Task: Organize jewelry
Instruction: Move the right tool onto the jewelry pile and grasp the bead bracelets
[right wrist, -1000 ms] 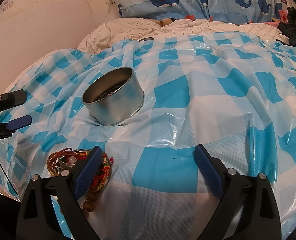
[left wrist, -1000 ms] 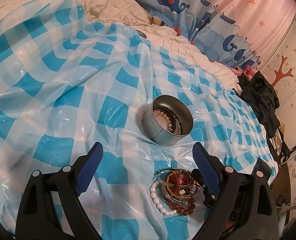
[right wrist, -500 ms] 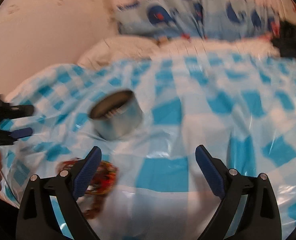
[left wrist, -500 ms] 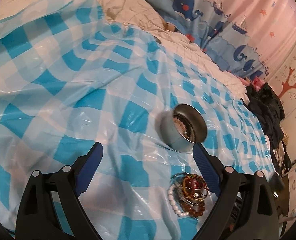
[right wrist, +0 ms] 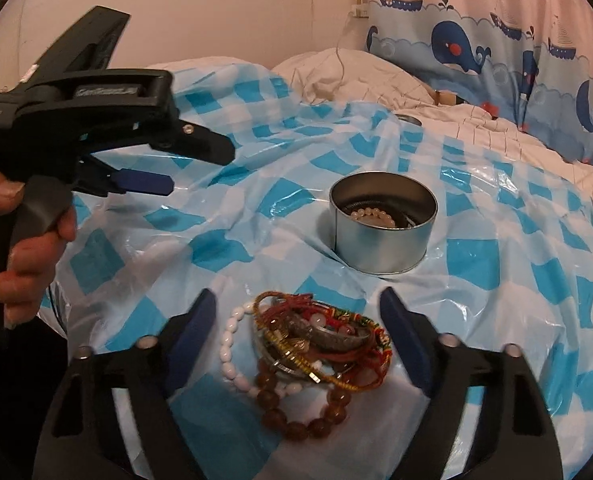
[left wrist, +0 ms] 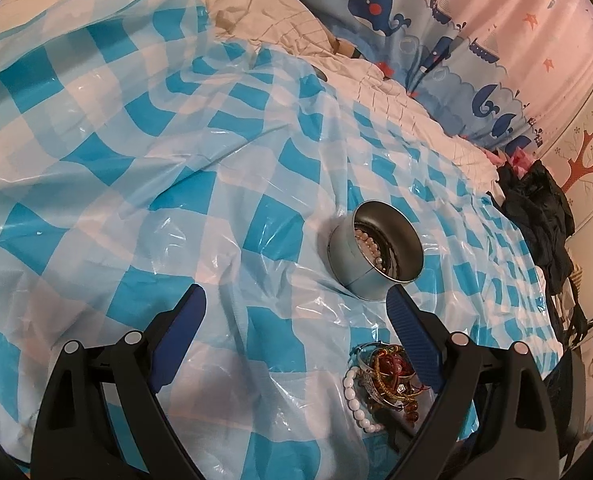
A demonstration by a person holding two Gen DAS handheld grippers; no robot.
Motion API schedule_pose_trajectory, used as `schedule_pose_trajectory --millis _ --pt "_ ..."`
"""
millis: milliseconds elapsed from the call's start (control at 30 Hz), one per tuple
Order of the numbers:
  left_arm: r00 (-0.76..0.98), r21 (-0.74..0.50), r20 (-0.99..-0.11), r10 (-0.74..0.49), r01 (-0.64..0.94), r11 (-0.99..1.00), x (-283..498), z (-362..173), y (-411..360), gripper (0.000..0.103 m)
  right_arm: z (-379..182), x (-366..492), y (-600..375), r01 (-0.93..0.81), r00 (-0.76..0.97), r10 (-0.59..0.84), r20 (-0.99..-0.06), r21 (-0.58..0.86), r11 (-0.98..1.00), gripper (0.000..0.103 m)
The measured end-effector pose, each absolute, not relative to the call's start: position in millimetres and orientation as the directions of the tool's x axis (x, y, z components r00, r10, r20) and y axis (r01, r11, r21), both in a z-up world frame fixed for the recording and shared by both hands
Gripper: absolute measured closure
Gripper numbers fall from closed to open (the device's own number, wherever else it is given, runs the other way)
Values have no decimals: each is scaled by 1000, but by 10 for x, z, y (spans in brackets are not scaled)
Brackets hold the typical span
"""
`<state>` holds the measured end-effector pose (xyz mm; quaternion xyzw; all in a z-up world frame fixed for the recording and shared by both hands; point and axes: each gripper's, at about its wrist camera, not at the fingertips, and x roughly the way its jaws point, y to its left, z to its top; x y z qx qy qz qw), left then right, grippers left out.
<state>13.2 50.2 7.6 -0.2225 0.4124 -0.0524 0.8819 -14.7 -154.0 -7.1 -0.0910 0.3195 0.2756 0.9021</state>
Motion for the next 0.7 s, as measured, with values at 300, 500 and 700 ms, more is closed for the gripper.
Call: schedule_pose_trajectory --millis 300,500,700 --pt "643 -425 -714 -278 -82 901 160 60 441 15 -102 -267 -1505 -589 635 427 -644 -46 807 46" --pt "642 -426 -714 -279 -82 901 159 59 441 15 -120 -232 -1550 -582 623 428 -655 -23 813 67" --pt "641 -425 -714 -281 -79 902 157 53 443 15 -123 6 -1966 -494 529 559 -639 304 815 84"
